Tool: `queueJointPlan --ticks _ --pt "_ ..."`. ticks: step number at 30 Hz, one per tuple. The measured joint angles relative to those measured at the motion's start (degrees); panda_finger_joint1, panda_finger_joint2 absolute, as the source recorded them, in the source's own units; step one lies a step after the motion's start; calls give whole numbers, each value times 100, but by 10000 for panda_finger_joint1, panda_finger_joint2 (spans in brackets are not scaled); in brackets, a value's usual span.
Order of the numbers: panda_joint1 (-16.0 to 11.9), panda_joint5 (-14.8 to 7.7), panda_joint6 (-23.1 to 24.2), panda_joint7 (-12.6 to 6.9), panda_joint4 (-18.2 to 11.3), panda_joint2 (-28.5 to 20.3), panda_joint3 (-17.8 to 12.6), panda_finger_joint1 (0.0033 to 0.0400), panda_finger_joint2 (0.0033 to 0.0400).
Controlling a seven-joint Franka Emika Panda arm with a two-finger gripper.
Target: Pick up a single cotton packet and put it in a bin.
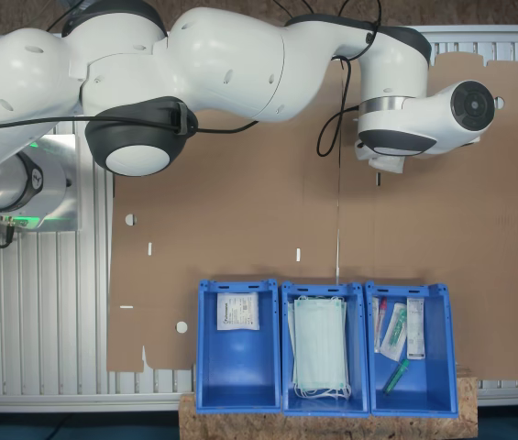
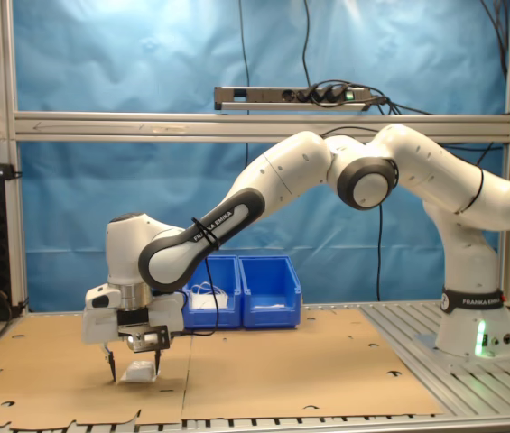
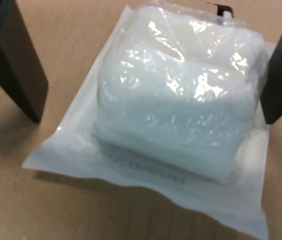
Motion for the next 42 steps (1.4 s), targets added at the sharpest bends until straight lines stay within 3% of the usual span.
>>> queueJointPlan --ticks 9,10,11,12,17,18,23,24,42 --pt "0 0 0 0 0 0 0 400 400" --pt "0 0 0 0 0 0 0 359 359" --pt "0 0 0 0 0 0 0 359 359" --pt "0 0 0 0 0 -1 0 274 274" --pt "0 0 0 0 21 -11 -8 274 274" --pt "0 0 0 0 26 -14 -10 181 181" --pt "0 0 0 0 52 -27 -17 181 181" --pt "0 0 0 0 55 -27 -17 80 80" --pt "0 0 0 0 56 -26 -17 73 73"
